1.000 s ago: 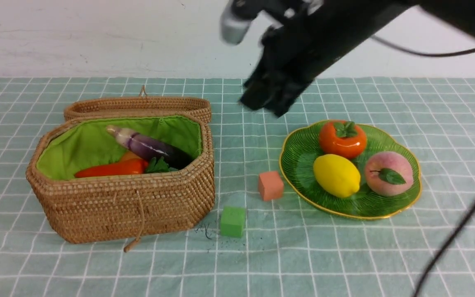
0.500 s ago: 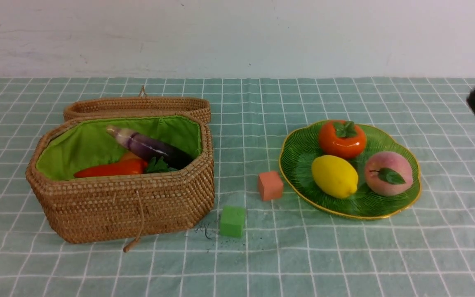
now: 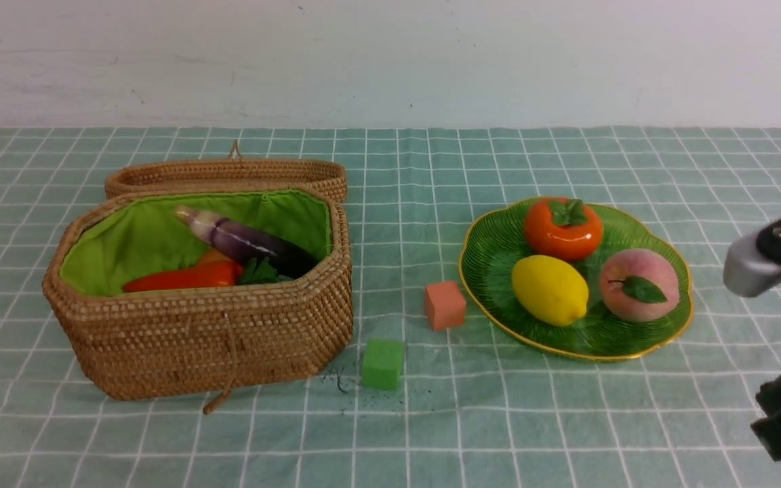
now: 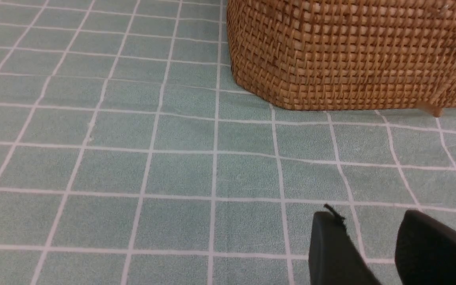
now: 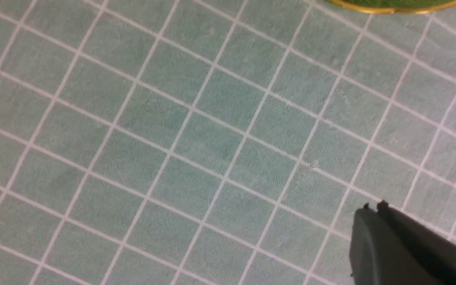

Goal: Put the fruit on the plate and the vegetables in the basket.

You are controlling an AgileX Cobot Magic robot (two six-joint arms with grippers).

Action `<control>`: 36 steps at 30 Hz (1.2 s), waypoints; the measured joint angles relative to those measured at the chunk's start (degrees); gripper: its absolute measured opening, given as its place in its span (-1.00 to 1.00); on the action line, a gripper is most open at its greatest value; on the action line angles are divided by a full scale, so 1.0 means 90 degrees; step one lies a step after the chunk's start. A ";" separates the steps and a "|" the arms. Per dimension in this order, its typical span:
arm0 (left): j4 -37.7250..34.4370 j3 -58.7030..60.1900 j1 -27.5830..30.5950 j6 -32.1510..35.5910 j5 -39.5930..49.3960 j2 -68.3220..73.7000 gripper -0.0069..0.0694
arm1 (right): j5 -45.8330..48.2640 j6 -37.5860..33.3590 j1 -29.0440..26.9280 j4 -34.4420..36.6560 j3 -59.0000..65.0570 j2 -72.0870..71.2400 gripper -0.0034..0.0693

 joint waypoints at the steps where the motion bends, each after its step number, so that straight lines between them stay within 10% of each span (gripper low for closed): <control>1: 0.0000 0.0000 0.0000 0.0000 0.0000 0.0000 -0.19 | -0.0003 -0.0007 0.0000 -0.0010 0.0033 0.0000 -0.93; 8: 0.0000 0.0000 0.0000 0.0000 0.0000 0.0000 -0.19 | -0.1315 0.0029 -0.0556 -0.0560 0.0385 -0.1256 -0.92; 17: 0.0000 0.0000 0.0000 0.0000 0.0000 0.0000 -0.19 | -0.4259 0.1994 -0.2374 -0.0994 0.3853 -0.5350 -0.90; 36: 0.0000 0.0000 0.0000 0.0000 -0.0006 0.0000 -0.19 | -0.4091 0.2260 -0.3087 -0.1018 0.5897 -0.6895 -0.85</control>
